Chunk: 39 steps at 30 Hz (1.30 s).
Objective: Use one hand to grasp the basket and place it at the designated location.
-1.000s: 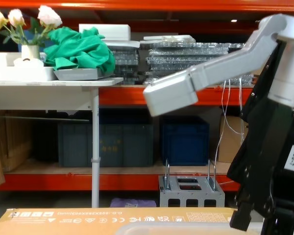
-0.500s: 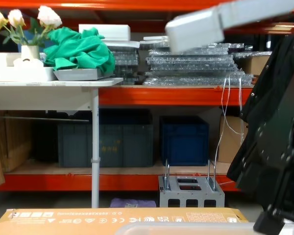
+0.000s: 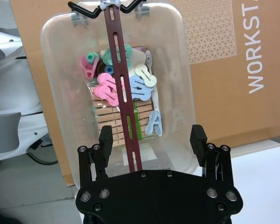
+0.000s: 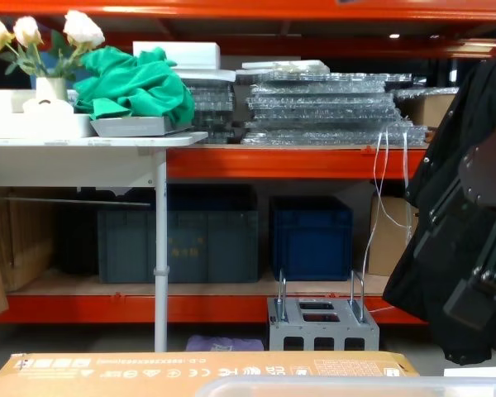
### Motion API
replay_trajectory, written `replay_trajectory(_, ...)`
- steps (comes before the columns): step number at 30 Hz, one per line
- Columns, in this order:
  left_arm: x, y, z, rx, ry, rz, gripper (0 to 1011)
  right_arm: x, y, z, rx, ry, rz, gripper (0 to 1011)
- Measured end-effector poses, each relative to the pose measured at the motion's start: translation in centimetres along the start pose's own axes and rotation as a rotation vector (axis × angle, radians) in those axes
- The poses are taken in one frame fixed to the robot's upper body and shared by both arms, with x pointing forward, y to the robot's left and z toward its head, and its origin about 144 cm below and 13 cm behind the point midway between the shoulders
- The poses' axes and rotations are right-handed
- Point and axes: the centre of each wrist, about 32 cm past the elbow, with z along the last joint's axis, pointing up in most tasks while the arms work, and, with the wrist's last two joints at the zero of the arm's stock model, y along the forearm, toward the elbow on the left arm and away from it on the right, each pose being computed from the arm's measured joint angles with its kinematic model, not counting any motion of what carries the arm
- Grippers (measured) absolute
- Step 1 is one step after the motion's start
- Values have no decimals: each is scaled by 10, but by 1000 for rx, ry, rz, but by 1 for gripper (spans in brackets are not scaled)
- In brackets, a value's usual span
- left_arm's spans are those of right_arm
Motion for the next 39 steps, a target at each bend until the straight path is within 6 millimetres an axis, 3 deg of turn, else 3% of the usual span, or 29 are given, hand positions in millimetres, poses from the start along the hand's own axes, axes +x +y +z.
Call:
replay_trajectory(12, 0, 0, 0, 0, 0, 0, 0, -3, -2, 0, 4, 3, -10, 1001)
replay_trajectory(39, 0, 0, 0, 0, 0, 0, 0, 19, 44, 9, 17, -30, 103, 1001)
